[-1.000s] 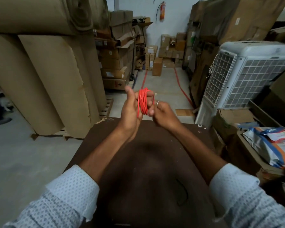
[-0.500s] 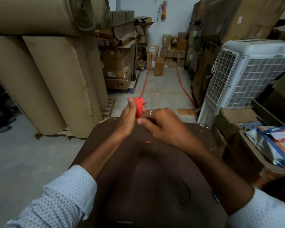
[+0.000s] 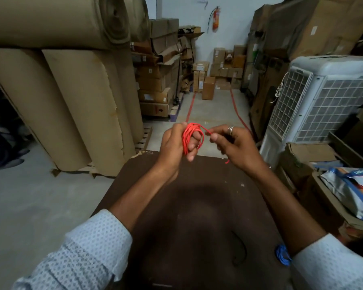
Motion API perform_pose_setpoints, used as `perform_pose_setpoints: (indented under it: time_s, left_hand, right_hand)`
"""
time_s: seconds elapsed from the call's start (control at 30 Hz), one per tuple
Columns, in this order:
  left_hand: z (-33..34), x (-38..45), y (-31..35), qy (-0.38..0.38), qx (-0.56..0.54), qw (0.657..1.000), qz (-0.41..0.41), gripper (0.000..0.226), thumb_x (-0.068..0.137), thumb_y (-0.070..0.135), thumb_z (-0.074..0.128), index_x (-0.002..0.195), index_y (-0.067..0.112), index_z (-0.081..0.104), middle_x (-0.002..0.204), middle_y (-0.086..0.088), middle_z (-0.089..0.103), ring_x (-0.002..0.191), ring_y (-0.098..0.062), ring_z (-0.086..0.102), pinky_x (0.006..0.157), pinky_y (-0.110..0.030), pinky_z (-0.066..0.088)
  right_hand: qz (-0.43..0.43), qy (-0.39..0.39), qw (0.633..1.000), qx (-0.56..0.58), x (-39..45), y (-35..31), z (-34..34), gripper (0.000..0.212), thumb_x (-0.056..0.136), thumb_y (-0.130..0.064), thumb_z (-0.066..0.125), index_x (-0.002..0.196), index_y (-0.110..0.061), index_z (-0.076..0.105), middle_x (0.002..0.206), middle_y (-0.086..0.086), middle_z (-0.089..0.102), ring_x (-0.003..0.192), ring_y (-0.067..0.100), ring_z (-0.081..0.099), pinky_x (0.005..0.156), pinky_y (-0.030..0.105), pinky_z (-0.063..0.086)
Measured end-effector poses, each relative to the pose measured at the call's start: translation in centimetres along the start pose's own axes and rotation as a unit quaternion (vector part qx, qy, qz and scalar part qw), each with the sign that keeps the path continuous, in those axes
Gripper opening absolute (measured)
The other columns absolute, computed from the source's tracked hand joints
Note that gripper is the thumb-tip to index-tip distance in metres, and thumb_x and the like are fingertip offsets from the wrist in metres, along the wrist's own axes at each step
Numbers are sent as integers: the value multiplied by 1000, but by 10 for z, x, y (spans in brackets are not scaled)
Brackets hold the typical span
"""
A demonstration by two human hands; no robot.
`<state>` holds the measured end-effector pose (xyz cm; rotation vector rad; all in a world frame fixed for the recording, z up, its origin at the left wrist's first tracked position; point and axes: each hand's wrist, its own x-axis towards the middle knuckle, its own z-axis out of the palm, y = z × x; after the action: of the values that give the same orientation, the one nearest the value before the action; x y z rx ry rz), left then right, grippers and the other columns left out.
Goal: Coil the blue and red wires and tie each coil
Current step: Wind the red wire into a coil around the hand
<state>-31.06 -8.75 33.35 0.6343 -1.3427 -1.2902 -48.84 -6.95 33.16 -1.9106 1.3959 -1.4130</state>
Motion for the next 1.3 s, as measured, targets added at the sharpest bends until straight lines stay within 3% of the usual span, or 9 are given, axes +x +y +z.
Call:
perform_pose_setpoints:
  time_s: [0.1,0.2,0.33,0.53,0.73,0.87,1.03,1.13,1.3]
  left_hand:
    - [0,8,0,7,-73,997,-14,48,106,25,29,80,4,63,55,-6,46,40,-18,42,43,-26,38]
    - [1,13,-6,25,-113,993,-34,44,107,25,30,88,3,64,58,-4,51,43,-17,48,45,-25,42]
    - [-2,17,-9,28,-147,988,-47,40,107,24,29,96,2,61,65,-3,53,52,-16,53,51,-23,47]
    - [-2,13,-20,18,-31,999,-33,41,108,25,27,109,-1,60,72,-7,58,61,-20,61,66,-33,49]
    - [-3,6,-30,7,97,994,-39,40,95,31,37,102,7,69,81,-1,67,77,-11,63,76,-24,48]
    - [-6,3,-26,-33,140,989,-42,35,103,13,36,103,1,68,92,-5,66,83,-8,61,75,-17,47]
    - [-5,-10,-25,-60,173,982,-51,37,100,20,33,69,12,54,60,4,58,60,-10,57,60,-27,46]
    - [-4,-18,-23,-92,168,980,-53,49,107,17,21,75,9,57,54,-6,59,51,-19,57,55,-31,46]
    - [1,-22,-27,-32,185,981,-52,66,110,29,21,64,2,60,45,-8,52,42,-28,49,47,-32,42]
  right_hand:
    - [27,-21,999,-28,-18,6,15,18,97,-9,63,111,-10,74,56,-23,60,49,-4,53,53,12,40]
    - [26,-58,993,-99,-29,1,29,22,95,-17,65,115,-15,74,63,-14,60,54,-2,54,61,27,50]
    - [1,-109,967,-229,-47,-3,41,11,93,-22,58,82,-21,58,72,-6,60,73,17,61,72,38,54]
    - [-78,-69,924,-369,-51,-24,46,28,96,-44,53,80,-21,54,79,2,66,80,28,65,61,36,48]
    - [-110,-63,937,-326,-43,-36,37,17,94,-40,58,91,-25,66,85,-4,68,81,20,65,63,37,49]
    - [-105,-110,937,-315,-39,-37,30,11,98,-31,54,93,-25,63,88,-5,64,85,19,62,64,31,41]
    - [-121,-27,939,-322,-35,-43,22,2,87,-31,72,88,-30,73,85,-8,64,85,14,59,65,28,40]
    - [-68,4,966,-251,-34,-38,22,12,80,-31,81,90,-28,74,86,-9,65,83,11,60,68,33,50]
    - [-21,22,983,-182,-30,-28,15,5,86,-27,76,91,-28,77,85,-13,69,81,3,63,73,27,51]
